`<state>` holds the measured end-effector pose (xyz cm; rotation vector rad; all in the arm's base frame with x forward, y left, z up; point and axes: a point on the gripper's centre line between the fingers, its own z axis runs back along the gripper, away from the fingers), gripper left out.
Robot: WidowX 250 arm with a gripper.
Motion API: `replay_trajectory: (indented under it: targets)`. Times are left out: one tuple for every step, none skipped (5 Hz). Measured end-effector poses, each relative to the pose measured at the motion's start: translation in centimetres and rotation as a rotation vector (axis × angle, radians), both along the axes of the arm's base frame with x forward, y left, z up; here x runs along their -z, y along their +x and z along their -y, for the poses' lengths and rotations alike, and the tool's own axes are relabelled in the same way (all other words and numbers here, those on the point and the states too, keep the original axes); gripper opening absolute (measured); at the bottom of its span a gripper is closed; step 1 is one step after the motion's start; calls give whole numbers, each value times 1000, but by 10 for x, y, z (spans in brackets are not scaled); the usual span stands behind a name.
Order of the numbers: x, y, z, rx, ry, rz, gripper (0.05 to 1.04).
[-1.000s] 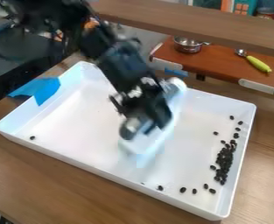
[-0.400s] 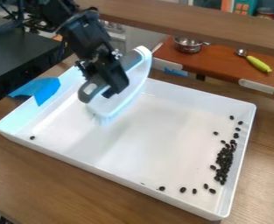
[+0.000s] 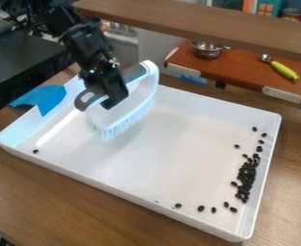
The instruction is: Sweep into pile
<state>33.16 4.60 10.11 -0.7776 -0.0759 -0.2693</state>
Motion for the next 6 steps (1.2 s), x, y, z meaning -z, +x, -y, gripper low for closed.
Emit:
replay_trajectory:
  targets:
    - [8, 4, -14, 10, -65, -106, 490]
    - [16, 0, -20, 27, -125, -202, 490]
    - [17, -7, -27, 38, -125, -221, 558]
    - [21, -17, -40, 43, -115, -214, 868]
    - [7, -20, -45, 42, -42, -165, 1012]
    - [1, -20, -52, 20, 17, -179, 1008]
